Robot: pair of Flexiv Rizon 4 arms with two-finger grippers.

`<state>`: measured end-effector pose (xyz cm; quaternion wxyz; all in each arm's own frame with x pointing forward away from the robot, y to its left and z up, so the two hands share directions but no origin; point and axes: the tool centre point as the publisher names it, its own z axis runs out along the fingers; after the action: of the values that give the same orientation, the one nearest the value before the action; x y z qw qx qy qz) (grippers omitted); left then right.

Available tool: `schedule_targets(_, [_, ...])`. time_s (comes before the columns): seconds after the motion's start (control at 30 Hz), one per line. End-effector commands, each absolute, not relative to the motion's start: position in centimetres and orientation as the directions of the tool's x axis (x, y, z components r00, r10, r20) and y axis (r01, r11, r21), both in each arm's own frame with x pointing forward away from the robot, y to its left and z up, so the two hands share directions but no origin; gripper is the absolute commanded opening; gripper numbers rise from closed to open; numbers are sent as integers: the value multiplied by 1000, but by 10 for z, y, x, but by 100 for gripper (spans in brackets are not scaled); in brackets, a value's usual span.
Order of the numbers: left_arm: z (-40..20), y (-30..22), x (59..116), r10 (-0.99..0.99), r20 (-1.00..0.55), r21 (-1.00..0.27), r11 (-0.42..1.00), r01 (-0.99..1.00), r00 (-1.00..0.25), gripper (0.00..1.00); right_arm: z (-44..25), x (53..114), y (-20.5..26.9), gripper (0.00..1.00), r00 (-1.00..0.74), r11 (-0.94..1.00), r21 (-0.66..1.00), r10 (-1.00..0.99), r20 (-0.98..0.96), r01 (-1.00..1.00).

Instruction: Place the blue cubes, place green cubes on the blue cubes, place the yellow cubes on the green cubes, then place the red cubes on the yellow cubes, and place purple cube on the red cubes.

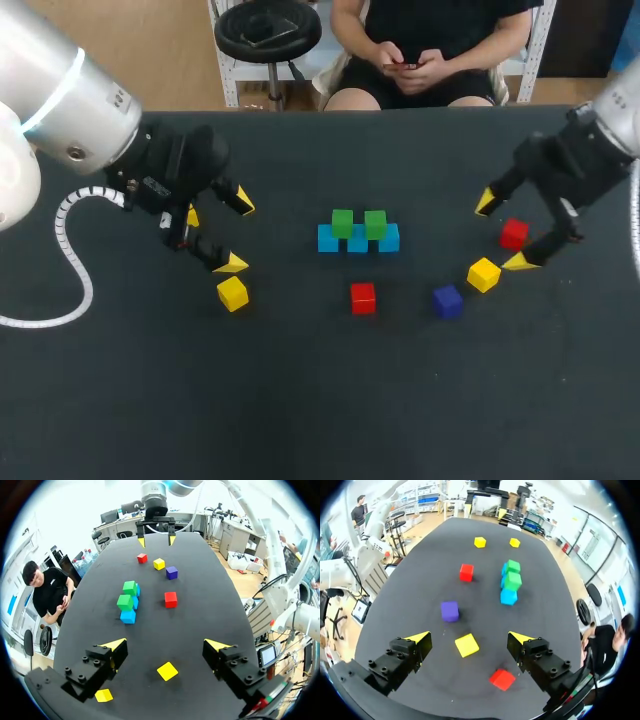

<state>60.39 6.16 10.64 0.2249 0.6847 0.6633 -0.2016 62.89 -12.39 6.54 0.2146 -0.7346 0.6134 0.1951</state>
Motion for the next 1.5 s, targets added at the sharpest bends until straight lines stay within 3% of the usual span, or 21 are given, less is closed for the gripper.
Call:
schedule_targets(0.03, [106,62,605,817,-575,41,-22,999,41,100,65,621,-155,100,134,-110,-78,-799,-586,-991])
schedule_targets(0.5, [106,62,605,817,-575,41,-22,999,41,100,57,616,-219,100,44,-19,-44,-703,-710,-999])
schedule_targets(1.2, [106,62,605,817,-575,41,-22,999,41,100,55,615,-227,100,40,2,-56,-680,-732,-998])
schedule_targets(1.5, [126,107,602,843,-485,133,-192,972,233,100,55,615,-227,100,40,2,-56,-680,-732,-998])
